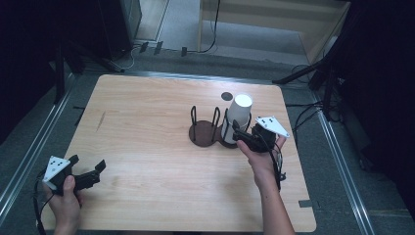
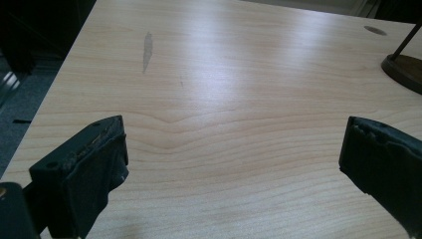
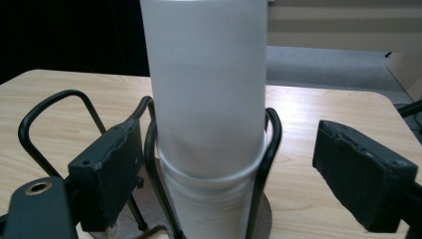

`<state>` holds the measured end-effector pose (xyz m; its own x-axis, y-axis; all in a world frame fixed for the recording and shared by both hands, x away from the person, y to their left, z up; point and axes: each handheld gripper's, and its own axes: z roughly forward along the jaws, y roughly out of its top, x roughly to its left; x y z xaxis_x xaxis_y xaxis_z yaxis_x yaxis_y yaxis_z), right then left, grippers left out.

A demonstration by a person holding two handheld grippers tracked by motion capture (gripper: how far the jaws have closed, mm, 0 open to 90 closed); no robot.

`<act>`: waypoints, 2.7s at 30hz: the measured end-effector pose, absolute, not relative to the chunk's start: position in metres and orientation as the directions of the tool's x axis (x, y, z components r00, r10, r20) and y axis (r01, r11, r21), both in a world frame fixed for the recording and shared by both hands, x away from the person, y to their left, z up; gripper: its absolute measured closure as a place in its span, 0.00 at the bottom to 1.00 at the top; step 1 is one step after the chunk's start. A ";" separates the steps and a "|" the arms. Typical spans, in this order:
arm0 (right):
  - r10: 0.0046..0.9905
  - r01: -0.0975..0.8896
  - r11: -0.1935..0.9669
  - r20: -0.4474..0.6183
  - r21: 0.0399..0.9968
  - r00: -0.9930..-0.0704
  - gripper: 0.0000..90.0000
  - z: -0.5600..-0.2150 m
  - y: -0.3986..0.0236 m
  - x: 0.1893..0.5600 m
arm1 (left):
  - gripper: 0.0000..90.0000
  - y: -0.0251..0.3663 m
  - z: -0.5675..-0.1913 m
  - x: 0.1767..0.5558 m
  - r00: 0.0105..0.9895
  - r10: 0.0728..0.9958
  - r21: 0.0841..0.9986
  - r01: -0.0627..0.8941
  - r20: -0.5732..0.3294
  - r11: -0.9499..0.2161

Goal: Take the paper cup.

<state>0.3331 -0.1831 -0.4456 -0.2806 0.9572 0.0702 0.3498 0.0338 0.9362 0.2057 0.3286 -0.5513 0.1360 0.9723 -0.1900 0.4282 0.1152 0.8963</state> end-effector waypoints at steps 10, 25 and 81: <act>0.956 0.359 0.017 0.090 0.933 -0.281 0.14 -0.442 -0.172 0.349 | 0.00 0.329 -0.551 0.205 0.136 0.971 0.896 0.427 -0.195 0.121; 0.965 0.384 0.006 0.095 0.923 -0.244 0.17 -0.448 -0.159 0.369 | 0.00 0.331 -0.551 0.205 0.143 0.969 0.895 0.428 -0.201 0.123; 0.971 0.252 -0.038 0.096 0.967 -0.220 0.34 -0.400 -0.162 0.362 | 0.00 0.330 -0.542 0.205 0.152 0.967 0.900 0.417 -0.204 0.125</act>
<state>0.3618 -0.1620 -0.4002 -0.2199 0.9708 0.0959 0.2523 -0.0383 0.9669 0.2045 0.3303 -0.5416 0.1518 0.9671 -0.2041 0.4169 0.1246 0.9004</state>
